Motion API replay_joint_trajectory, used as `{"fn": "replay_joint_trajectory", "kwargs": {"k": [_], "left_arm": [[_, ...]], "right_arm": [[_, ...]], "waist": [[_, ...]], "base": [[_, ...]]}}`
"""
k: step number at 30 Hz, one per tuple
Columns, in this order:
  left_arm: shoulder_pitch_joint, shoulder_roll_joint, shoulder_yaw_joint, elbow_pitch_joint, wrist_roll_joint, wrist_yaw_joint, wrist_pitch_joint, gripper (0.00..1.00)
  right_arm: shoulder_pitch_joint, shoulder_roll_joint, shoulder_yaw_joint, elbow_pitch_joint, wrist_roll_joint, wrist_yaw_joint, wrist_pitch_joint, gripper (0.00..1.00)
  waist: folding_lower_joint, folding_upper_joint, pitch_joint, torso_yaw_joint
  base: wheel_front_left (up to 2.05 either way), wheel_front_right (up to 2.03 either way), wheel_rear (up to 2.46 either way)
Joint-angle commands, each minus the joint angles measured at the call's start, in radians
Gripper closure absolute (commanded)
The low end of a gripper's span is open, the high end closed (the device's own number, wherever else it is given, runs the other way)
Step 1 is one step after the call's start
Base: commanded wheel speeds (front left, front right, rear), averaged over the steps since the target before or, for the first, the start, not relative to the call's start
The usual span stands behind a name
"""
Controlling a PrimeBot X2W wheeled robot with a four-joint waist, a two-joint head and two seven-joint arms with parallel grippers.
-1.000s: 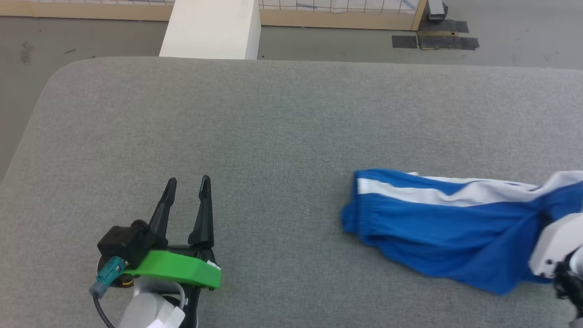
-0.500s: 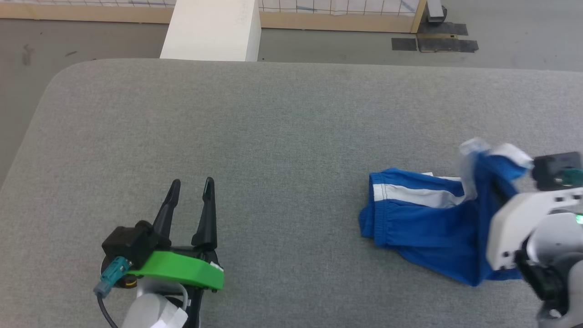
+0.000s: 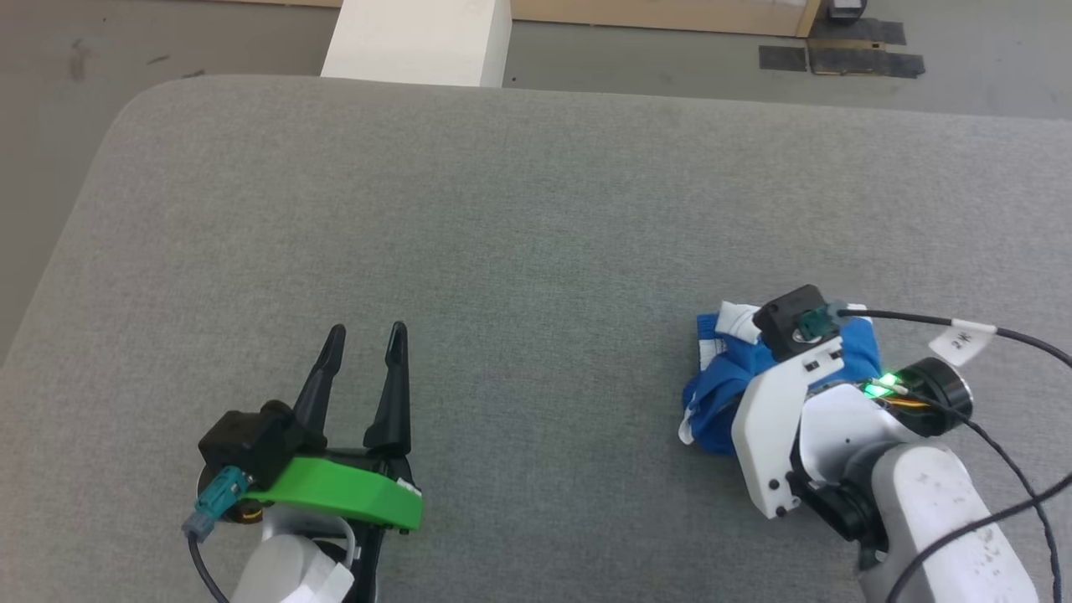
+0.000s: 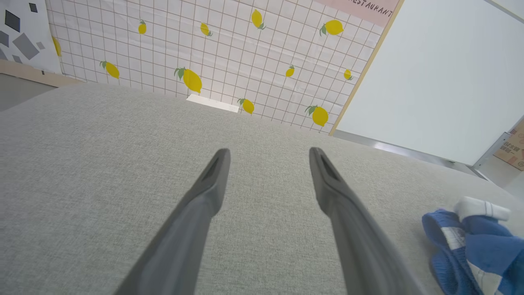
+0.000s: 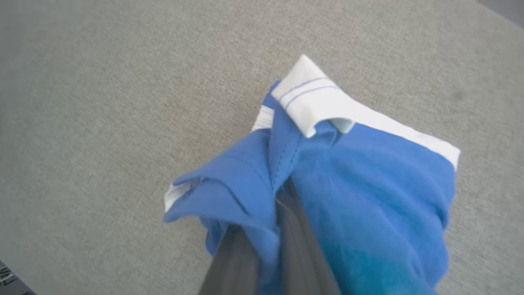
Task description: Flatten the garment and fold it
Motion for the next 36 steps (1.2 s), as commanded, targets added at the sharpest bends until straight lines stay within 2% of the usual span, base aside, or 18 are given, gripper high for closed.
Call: {"fn": "replay_joint_trajectory", "kwargs": {"k": [1, 2, 3, 7, 13, 14, 15, 18, 21, 25, 28, 32, 36], "left_arm": [[-0.017, -0.004, -0.003, -0.001, -0.009, -0.007, -0.004, 0.00], [-0.017, -0.004, -0.004, -0.001, -0.009, -0.007, -0.004, 0.00], [-0.017, -0.004, -0.004, 0.000, -0.010, -0.007, -0.004, 0.00], [-0.009, -0.004, 0.004, 0.003, -0.010, -0.007, -0.004, 0.00], [0.002, -0.004, 0.013, 0.005, -0.010, -0.007, -0.004, 0.00], [0.005, -0.004, 0.014, 0.005, -0.010, -0.007, -0.004, 0.00], [0.012, -0.004, 0.019, 0.002, -0.011, -0.007, -0.004, 0.00], [0.021, -0.004, 0.023, 0.001, -0.009, -0.007, -0.004, 0.00], [0.028, -0.004, 0.025, 0.000, -0.006, -0.007, -0.004, 0.00], [0.037, -0.004, 0.031, -0.003, 0.001, -0.007, -0.004, 0.00], [0.041, -0.004, 0.036, -0.006, 0.006, -0.007, -0.004, 0.00], [0.042, -0.004, 0.042, -0.011, 0.019, -0.007, -0.004, 0.00], [0.038, -0.004, 0.056, -0.018, 0.040, -0.005, -0.004, 0.00]], "right_arm": [[-0.023, 0.005, 0.004, 0.029, -0.002, -0.001, -0.012, 0.89], [-0.030, 0.007, 0.012, 0.047, 0.006, -0.001, -0.021, 0.20], [-0.035, 0.009, 0.015, 0.056, 0.013, -0.001, -0.031, 0.00], [-0.042, 0.010, 0.036, 0.054, 0.060, -0.001, -0.074, 0.00], [-0.017, 0.008, 0.013, -0.059, 0.126, -0.001, -0.187, 0.00], [-0.006, 0.014, -0.017, -0.090, 0.137, -0.001, -0.240, 0.00], [0.024, 0.028, -0.081, -0.134, 0.165, -0.001, -0.352, 0.00], [0.065, 0.047, -0.174, -0.142, 0.215, -0.001, -0.451, 0.00], [0.101, 0.059, -0.270, -0.117, 0.282, -0.001, -0.497, 0.00], [0.128, 0.065, -0.381, -0.045, 0.461, -0.001, -0.485, 0.00], [0.132, 0.066, -0.432, 0.040, 0.616, -0.001, -0.434, 0.00], [0.109, 0.066, -0.483, 0.154, 0.729, -0.001, -0.329, 0.00], [0.061, 0.066, -0.501, 0.259, 0.790, -0.001, -0.213, 0.00]], "waist": [[0.0000, 0.0000, 0.007, 0.010], [0.0000, 0.0000, 0.007, 0.012], [0.0000, 0.0000, 0.006, 0.013], [0.0000, 0.0000, -0.004, 0.005], [0.0000, 0.0000, -0.040, -0.024], [0.0000, 0.0000, -0.049, -0.032], [0.0000, 0.0000, -0.068, -0.051], [0.0000, 0.0000, -0.084, -0.072], [0.0000, 0.0000, -0.098, -0.091], [0.0000, 0.0000, -0.109, -0.113], [0.0000, 0.0000, -0.111, -0.125], [0.0000, 0.0000, -0.109, -0.134], [0.0000, 0.0000, -0.100, -0.137]], "base": [[0.00, 0.00, 0.00], [0.00, 0.00, 0.00], [0.00, 0.00, 0.00], [0.00, 0.00, 0.00], [0.00, 0.00, 0.00], [0.00, 0.00, 0.00], [0.00, 0.00, 0.00], [0.00, 0.00, 0.00], [0.00, 0.00, 0.00], [0.00, 0.00, 0.00], [0.00, 0.00, 0.00], [0.00, 0.00, 0.00], [0.00, 0.00, 0.00]]}}
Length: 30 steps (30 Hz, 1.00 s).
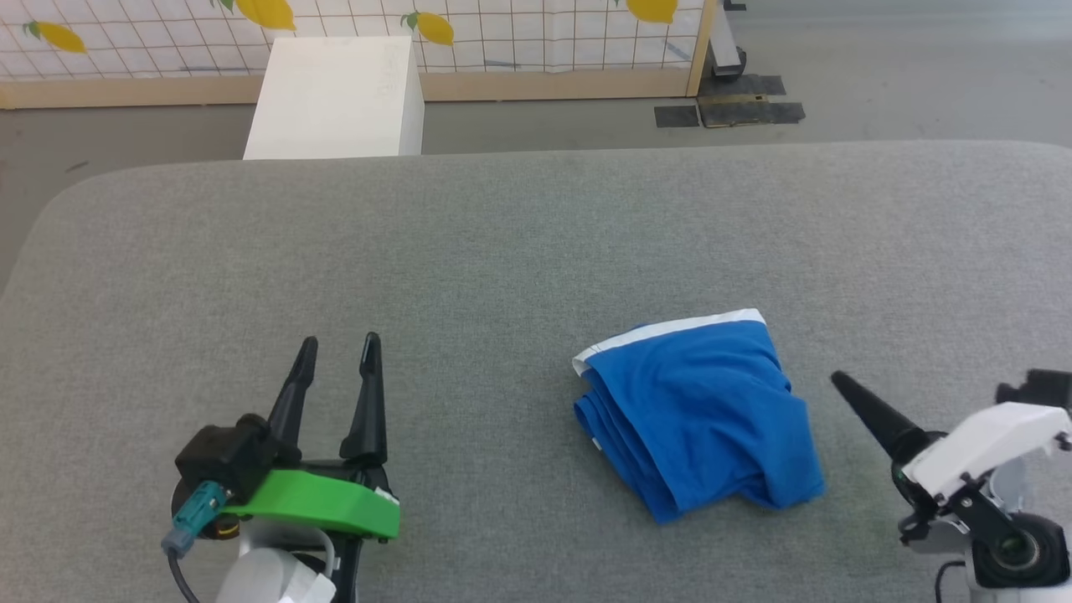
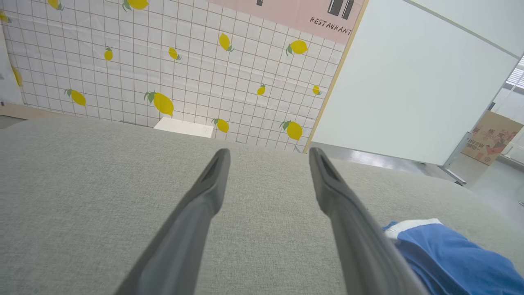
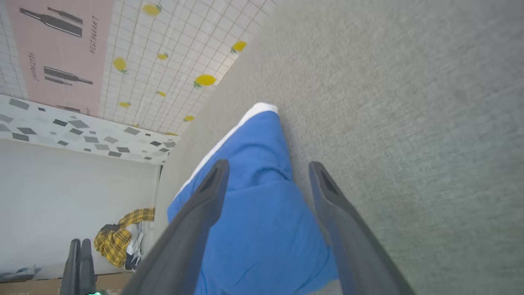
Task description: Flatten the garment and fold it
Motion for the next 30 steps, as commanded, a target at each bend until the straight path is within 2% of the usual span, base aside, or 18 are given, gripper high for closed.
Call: {"fn": "replay_joint_trajectory", "kwargs": {"k": [1, 9, 15, 16, 17, 19, 24, 26, 30], "left_arm": [[0.006, -0.003, 0.010, -0.006, 0.012, -0.004, -0.004, 0.00], [-0.009, -0.003, 0.022, -0.017, 0.024, -0.002, -0.004, 0.00], [-0.011, -0.003, 0.015, -0.020, 0.021, 0.001, -0.004, 0.00], [-0.011, -0.003, 0.014, -0.021, 0.020, 0.002, -0.004, 0.00], [-0.010, -0.003, 0.014, -0.021, 0.018, 0.004, -0.004, 0.00], [-0.008, -0.003, 0.013, -0.020, 0.018, 0.005, -0.004, 0.00], [-0.001, -0.003, 0.017, -0.025, 0.016, 0.010, -0.004, 0.00], [0.003, -0.003, 0.021, -0.031, 0.019, 0.011, -0.004, 0.00], [0.002, -0.003, 0.026, -0.042, 0.027, 0.011, -0.004, 0.00]], "right_arm": [[-0.037, 0.003, 0.001, 0.031, 0.022, -0.001, 0.035, 0.00], [-0.153, 0.003, 0.013, 0.240, 0.062, -0.001, 0.177, 0.00], [-0.201, 0.003, 0.078, 0.316, 0.079, -0.001, 0.238, 0.00], [-0.202, 0.003, 0.090, 0.319, 0.077, -0.001, 0.247, 0.14], [-0.203, 0.003, 0.105, 0.321, 0.076, -0.001, 0.259, 0.61], [-0.201, 0.003, 0.127, 0.310, 0.056, -0.001, 0.267, 1.00], [-0.208, 0.003, 0.171, 0.248, -0.002, -0.001, 0.285, 1.00], [-0.217, -0.002, 0.205, 0.205, -0.067, -0.001, 0.293, 1.00], [-0.245, -0.076, 0.350, 0.104, -0.266, -0.001, 0.314, 1.00]], "waist": [[0.0000, 0.0000, 0.006, 0.000], [0.0000, 0.0000, 0.033, 0.032], [0.0000, 0.0000, 0.047, 0.065], [0.0000, 0.0000, 0.048, 0.068], [0.0000, 0.0000, 0.048, 0.071], [0.0000, 0.0000, 0.049, 0.075], [0.0000, 0.0000, 0.047, 0.058], [0.0000, 0.0000, 0.050, 0.033], [0.0000, 0.0000, 0.063, -0.043]], "base": [[0.00, 0.00, 0.00], [0.00, 0.00, 0.00], [0.00, 0.00, 0.00], [0.00, 0.00, 0.00], [0.00, 0.00, 0.00], [0.00, 0.00, 0.00], [0.00, 0.00, 0.00], [0.00, 0.00, 0.00], [0.00, 0.00, 0.00]]}}
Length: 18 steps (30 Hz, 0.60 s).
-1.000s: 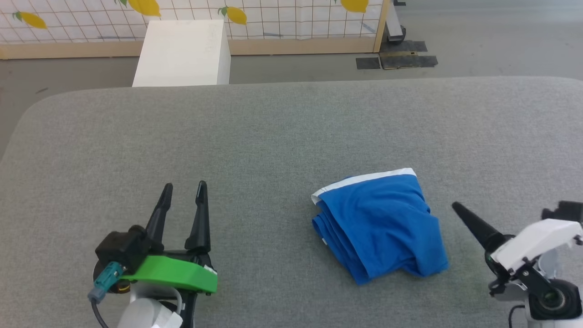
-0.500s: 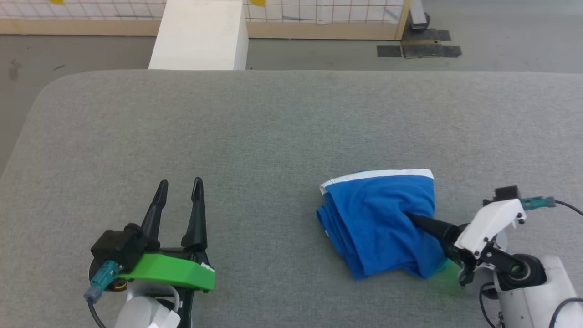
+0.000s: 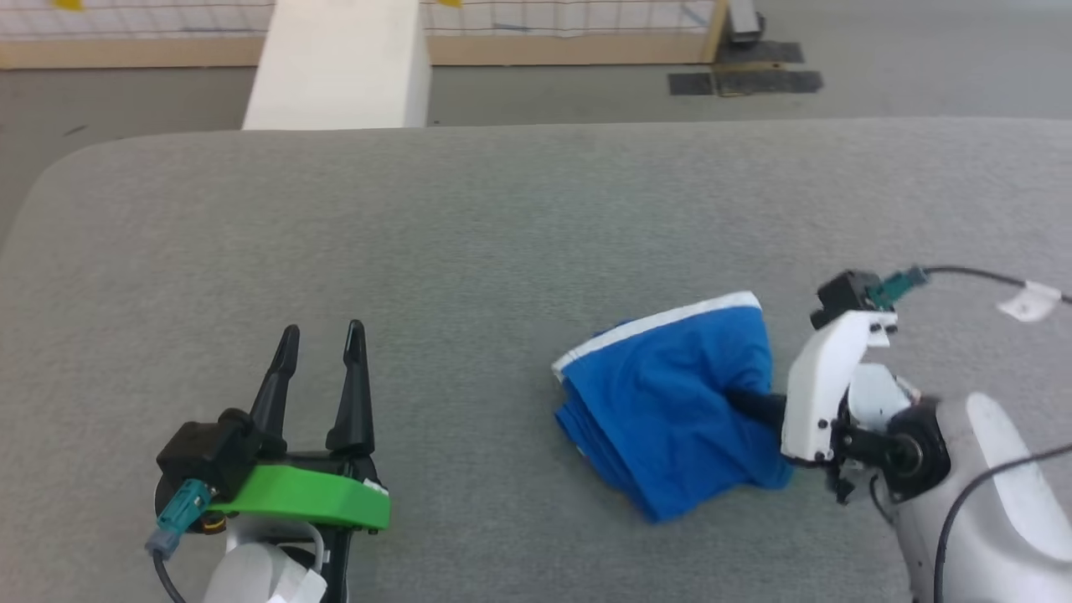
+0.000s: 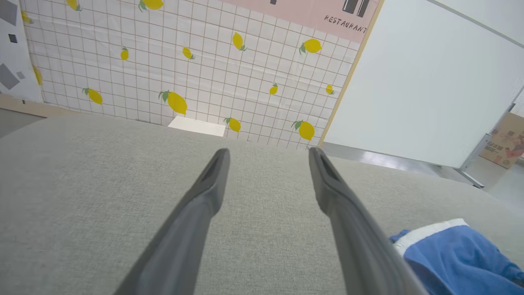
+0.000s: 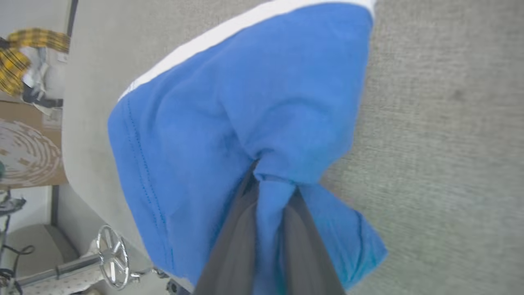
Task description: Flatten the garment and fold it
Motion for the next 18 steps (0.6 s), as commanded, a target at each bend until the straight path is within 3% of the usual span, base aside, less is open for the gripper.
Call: {"fn": "replay_joint_trajectory", "kwargs": {"k": [1, 7, 13, 18], "left_arm": [[0.000, -0.003, 0.003, -0.005, 0.017, 0.000, -0.004, 0.00], [-0.038, -0.003, -0.009, -0.020, 0.032, -0.005, -0.004, 0.00], [-0.097, 0.005, -0.017, -0.034, 0.062, -0.011, -0.004, 0.00], [-0.135, 0.038, -0.019, -0.046, 0.082, -0.013, -0.004, 0.00]], "right_arm": [[-0.030, -0.028, 0.034, -0.027, -0.051, -0.001, 0.004, 1.00], [-0.114, -0.140, 0.171, -0.068, -0.244, -0.001, -0.019, 1.00], [-0.207, -0.190, 0.186, -0.002, -0.343, -0.001, -0.089, 1.00], [-0.283, -0.205, 0.144, 0.105, -0.439, -0.001, -0.223, 1.00]], "waist": [[0.0000, 0.0000, 0.015, -0.077], [0.0000, 0.0000, 0.060, -0.222], [0.0000, 0.0000, 0.135, -0.354], [0.0000, 0.0000, 0.210, -0.433]], "base": [[0.00, 0.00, 0.00], [0.00, 0.00, 0.00], [0.00, 0.00, 0.00], [0.00, 0.00, 0.00]]}}
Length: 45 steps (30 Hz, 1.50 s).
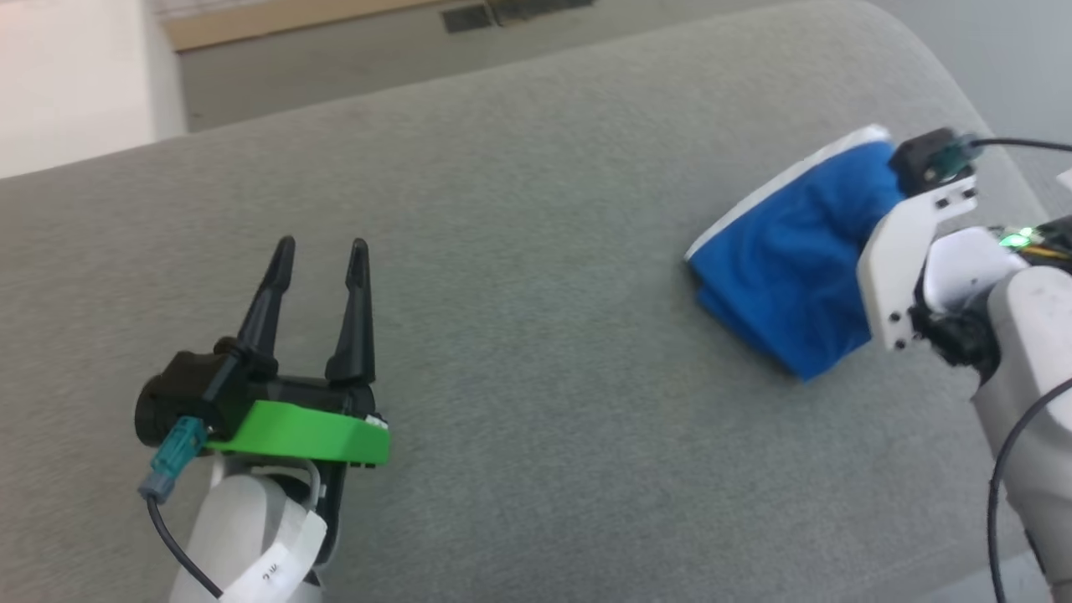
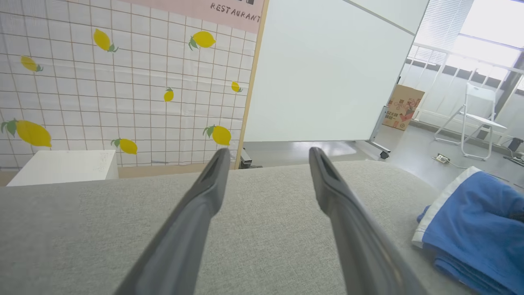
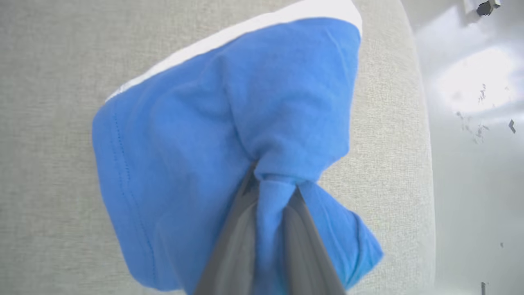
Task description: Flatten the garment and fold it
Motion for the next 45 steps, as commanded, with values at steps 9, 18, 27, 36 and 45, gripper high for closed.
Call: {"fn": "replay_joint_trajectory", "kwargs": {"k": [9, 18, 27, 36, 45], "left_arm": [[-0.064, 0.066, -0.002, -0.029, 0.029, -0.005, 0.010, 0.00], [-0.075, 0.079, -0.009, -0.033, 0.025, 0.001, 0.018, 0.00], [-0.034, 0.028, -0.003, 0.036, -0.012, 0.011, -0.001, 0.00], [0.041, -0.013, 0.022, 0.060, -0.031, 0.022, -0.003, 0.00], [0.124, -0.027, 0.032, 0.058, -0.027, 0.030, -0.004, 0.00]], "right_arm": [[-0.136, 0.003, -0.179, 0.233, -0.208, -0.001, -0.302, 1.00], [-0.213, -0.007, -0.334, 0.413, -0.348, -0.001, -0.492, 0.00], [-0.173, -0.029, -0.360, 0.434, -0.367, -0.001, -0.724, 0.00], [-0.004, 0.035, -0.293, 0.271, -0.222, -0.001, -0.879, 0.00], [0.331, 0.129, -0.306, -0.090, -0.148, -0.001, -0.941, 0.00]], "waist": [[0.0000, -0.0001, 0.230, -0.141], [0.0000, -0.0001, 0.239, -0.082], [0.0000, -0.0001, 0.087, 0.027], [0.0000, -0.0001, -0.078, 0.161], [0.0000, -0.0001, -0.185, 0.285]], "base": [[0.00, 0.00, 0.00], [0.00, 0.00, 0.00], [0.00, 0.00, 0.00], [0.00, 0.00, 0.00], [0.00, 0.00, 0.00]]}}
